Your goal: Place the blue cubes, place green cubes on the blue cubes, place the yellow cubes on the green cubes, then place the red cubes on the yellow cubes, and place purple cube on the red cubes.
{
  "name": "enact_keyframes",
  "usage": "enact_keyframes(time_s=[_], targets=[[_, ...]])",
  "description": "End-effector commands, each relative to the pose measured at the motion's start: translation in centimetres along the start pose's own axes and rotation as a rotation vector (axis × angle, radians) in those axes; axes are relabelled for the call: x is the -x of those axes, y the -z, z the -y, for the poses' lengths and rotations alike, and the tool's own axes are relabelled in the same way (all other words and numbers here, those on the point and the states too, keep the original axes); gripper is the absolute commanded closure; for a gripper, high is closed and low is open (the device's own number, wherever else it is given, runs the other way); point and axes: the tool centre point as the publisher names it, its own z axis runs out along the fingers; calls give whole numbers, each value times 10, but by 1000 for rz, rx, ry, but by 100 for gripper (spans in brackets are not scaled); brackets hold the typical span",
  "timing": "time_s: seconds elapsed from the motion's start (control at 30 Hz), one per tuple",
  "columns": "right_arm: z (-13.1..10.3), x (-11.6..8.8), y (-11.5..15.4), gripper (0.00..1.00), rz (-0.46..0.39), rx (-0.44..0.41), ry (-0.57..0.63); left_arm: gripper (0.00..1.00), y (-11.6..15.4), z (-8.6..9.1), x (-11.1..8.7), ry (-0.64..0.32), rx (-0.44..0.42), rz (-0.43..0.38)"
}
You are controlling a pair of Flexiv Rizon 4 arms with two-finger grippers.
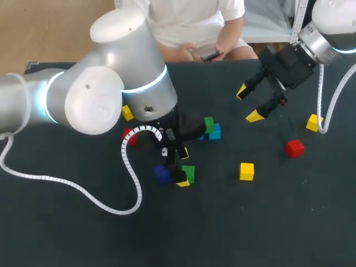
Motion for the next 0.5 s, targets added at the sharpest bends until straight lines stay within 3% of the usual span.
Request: enact_keyframes(time_s=[0.03,0.5], targets=[[-1,0,0,0,1,-2,0,0,-3,-3,2,3,-6,-6],[-1,0,0,0,1,-2,0,0,-5,-4,1,11,-12,-11]])
